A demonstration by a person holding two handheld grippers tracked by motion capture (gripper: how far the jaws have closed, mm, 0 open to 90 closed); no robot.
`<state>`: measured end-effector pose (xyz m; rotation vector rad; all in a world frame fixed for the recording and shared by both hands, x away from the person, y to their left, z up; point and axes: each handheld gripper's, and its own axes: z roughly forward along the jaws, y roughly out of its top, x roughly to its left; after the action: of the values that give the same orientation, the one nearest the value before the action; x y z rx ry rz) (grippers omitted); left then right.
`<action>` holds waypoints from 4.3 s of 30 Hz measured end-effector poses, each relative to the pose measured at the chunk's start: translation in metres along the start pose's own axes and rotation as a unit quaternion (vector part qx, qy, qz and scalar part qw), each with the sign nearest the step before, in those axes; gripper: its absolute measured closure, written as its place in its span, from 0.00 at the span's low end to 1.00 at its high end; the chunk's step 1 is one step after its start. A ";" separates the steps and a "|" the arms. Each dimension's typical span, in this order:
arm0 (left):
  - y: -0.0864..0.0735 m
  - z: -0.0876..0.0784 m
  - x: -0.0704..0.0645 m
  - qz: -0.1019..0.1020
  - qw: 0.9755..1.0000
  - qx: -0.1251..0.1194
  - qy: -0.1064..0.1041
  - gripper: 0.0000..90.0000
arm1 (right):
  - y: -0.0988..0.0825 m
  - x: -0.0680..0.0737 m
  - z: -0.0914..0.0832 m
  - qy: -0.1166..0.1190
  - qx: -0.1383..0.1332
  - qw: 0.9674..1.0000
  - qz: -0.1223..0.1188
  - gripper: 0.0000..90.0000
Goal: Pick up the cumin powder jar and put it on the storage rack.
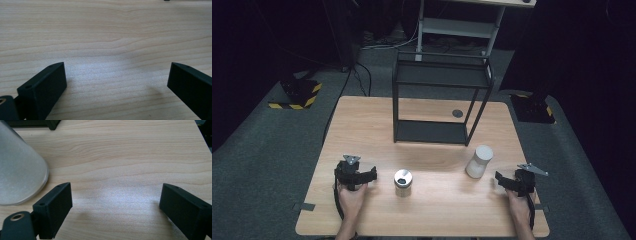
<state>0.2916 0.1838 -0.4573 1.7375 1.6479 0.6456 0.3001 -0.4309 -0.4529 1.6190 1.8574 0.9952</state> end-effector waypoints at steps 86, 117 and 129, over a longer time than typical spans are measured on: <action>-0.041 -0.061 -0.032 0.147 0.969 0.005 -0.198 0.01 | 0.005 0.004 0.003 -0.006 0.013 1.000 -0.010 0.11; -0.021 -0.043 -0.070 0.154 0.972 -0.018 -0.177 0.03 | 0.005 0.003 0.002 -0.003 0.013 1.000 -0.009 0.11; -0.015 -0.035 -0.079 0.149 0.974 -0.027 -0.166 0.08 | 0.004 0.002 0.002 -0.001 0.011 1.000 -0.008 0.11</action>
<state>0.2491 0.1098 -0.4383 1.9506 1.1449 0.4941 0.3038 -0.4288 -0.4510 1.6142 1.8836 0.9705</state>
